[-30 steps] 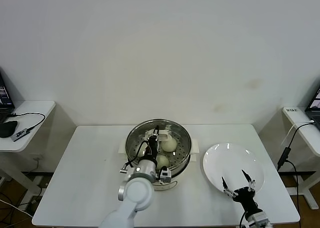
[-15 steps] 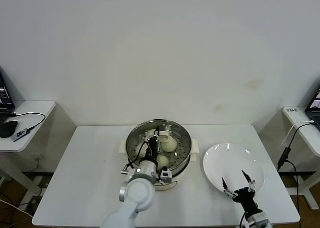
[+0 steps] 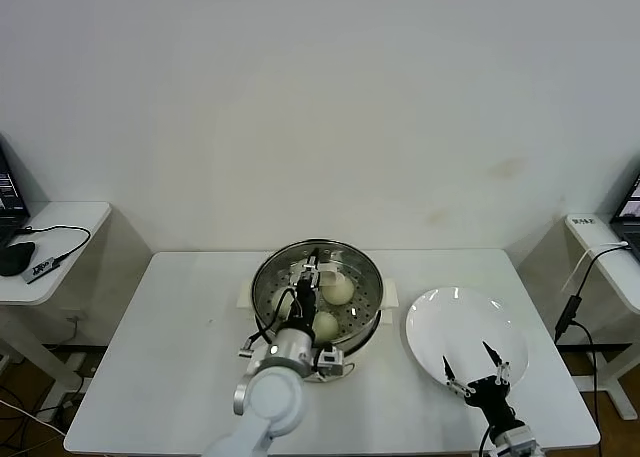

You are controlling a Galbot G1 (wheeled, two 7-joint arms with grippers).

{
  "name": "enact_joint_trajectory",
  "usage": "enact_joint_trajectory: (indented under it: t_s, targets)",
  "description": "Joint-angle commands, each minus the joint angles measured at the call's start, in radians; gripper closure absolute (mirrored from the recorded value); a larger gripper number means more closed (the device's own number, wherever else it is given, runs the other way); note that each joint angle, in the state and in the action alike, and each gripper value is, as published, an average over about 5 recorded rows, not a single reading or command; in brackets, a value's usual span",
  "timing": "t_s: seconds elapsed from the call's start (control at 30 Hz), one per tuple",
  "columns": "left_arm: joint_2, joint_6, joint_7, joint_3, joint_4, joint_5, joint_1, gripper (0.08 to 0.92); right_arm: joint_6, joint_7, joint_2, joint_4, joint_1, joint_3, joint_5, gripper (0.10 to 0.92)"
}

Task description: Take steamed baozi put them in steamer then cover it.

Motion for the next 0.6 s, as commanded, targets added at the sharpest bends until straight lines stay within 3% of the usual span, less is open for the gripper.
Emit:
enact_joint_trajectory:
  t_s: [0.03,0.3,0.4,0.5,0.6]
  targets:
    - [0.044,-0.002,-0.021,-0.005,-0.133,-0.027,0.099,0.442,0.001,0.001,0.001,0.002,-0.002,-0.001,-0.002,0.203]
    - [0.085,-0.047,-0.078,-0.04,-0.294,-0.133,0.224,0.22,0.001,0.001,0.001,0.005,-0.006,0.0,-0.003,0.203]
    - [0.106,-0.064,-0.129,-0.093,-0.37,-0.25,0.309,0.184,0.001,0.001,-0.002,0.012,-0.013,0.002,-0.001,0.203]
    - [0.138,-0.139,-0.253,-0.203,-0.417,-0.535,0.425,0.178,0.003,0.001,-0.005,0.022,-0.023,0.007,0.005,0.203]
    - [0.159,-0.315,-0.381,-0.376,-0.392,-1.017,0.531,0.177,0.004,0.003,-0.01,0.035,-0.036,0.01,0.019,0.203]
